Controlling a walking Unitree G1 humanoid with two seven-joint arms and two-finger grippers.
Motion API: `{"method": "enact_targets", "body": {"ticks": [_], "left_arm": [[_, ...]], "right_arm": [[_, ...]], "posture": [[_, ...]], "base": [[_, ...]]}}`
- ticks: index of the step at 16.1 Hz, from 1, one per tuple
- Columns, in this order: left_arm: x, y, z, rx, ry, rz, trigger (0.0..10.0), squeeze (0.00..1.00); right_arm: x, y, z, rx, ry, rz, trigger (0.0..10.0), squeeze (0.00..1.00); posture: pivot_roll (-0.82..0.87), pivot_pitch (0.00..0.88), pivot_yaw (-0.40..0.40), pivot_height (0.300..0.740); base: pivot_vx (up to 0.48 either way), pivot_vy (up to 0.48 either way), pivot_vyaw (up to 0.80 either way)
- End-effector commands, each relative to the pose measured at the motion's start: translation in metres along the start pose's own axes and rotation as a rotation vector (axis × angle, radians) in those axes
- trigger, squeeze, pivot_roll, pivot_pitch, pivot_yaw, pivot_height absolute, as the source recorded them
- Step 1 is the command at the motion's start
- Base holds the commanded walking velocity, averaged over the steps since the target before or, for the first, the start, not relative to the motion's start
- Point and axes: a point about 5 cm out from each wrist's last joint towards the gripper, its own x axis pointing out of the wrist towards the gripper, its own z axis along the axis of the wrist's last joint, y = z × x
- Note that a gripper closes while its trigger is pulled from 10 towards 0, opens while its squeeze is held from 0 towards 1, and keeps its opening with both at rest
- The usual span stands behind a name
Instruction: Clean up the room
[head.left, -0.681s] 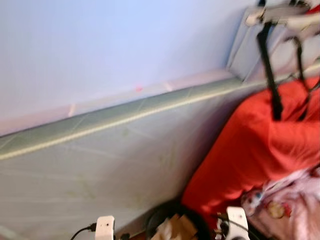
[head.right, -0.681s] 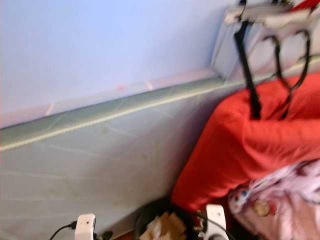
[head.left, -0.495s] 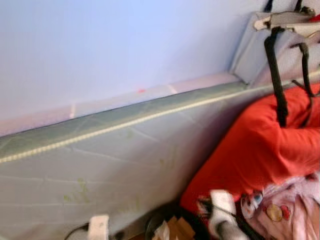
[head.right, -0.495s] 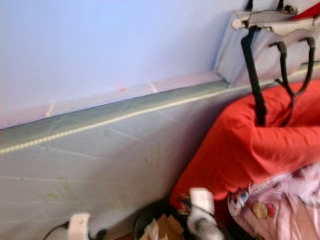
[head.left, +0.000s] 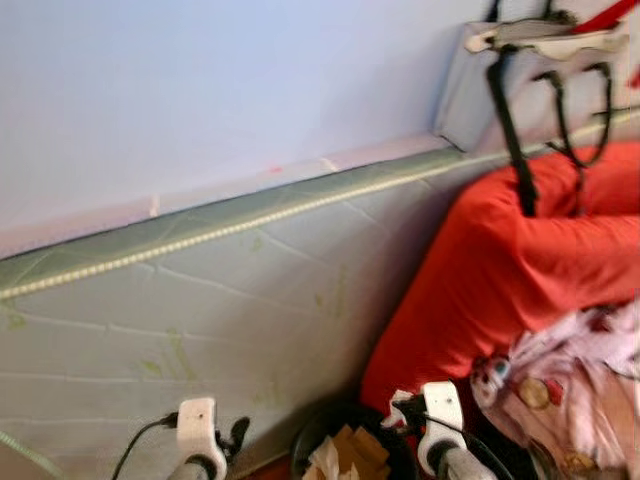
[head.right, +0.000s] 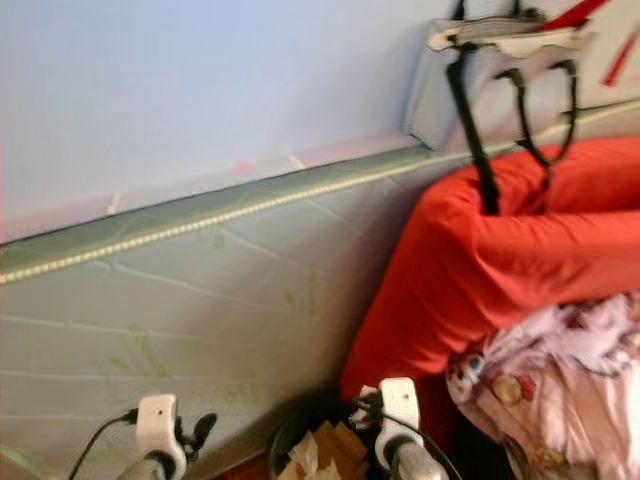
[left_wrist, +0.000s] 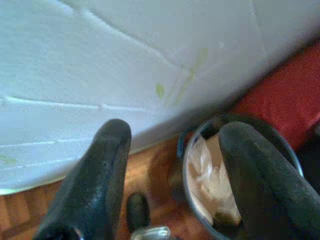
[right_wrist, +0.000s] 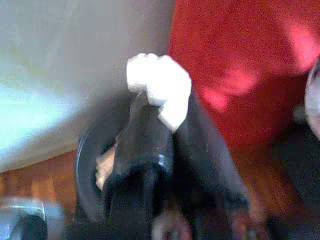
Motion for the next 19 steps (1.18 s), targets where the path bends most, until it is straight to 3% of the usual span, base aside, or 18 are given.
{"method": "enact_targets", "body": {"ticks": [1, 7, 9, 10, 14, 19], "left_arm": [[-0.007, 0.004, -0.015, -0.021, 0.05, 0.019, 10.0, 0.0], [-0.007, 0.006, -0.014, -0.044, 0.031, 0.023, 10.0, 0.0], [-0.004, 0.009, -0.001, -0.059, -0.039, 0.033, 10.0, 0.0], [-0.001, 0.01, 0.016, -0.06, -0.132, 0.028, 10.0, 0.0], [-0.004, 0.002, 0.048, -0.02, -0.345, -0.002, 10.0, 0.0], [-0.007, -0.004, 0.045, -0.023, -0.365, 0.003, 10.0, 0.0]], "right_arm": [[0.005, 0.002, 0.015, -0.009, -0.044, 0.007, 10.0, 0.0], [0.006, 0.001, 0.022, 0.006, -0.099, 0.009, 10.0, 0.0], [0.007, 0.001, 0.031, 0.0, -0.161, 0.011, 10.0, 0.0], [0.007, 0.0, 0.039, -0.005, -0.211, -0.001, 10.0, 0.0], [0.004, 0.002, 0.051, -0.029, -0.315, 0.004, 10.0, 0.0], [0.003, -0.003, 0.047, -0.034, -0.289, -0.026, 10.0, 0.0]], "posture": [[0.0, 0.0, -0.022, 0.74], [0.0, 0.0, -0.021, 0.74], [-0.01, 0.0, -0.021, 0.74], [-0.01, 0.0, -0.022, 0.74], [0.0, 0.0, -0.034, 0.74], [0.01, 0.0, -0.051, 0.735]], "base": [[0.0, 0.0, 0.0], [0.0, 0.0, 0.0], [0.0, 0.0, 0.0], [0.0, 0.0, 0.0], [0.0, 0.0, 0.0], [0.0, 0.0, 0.0]]}}
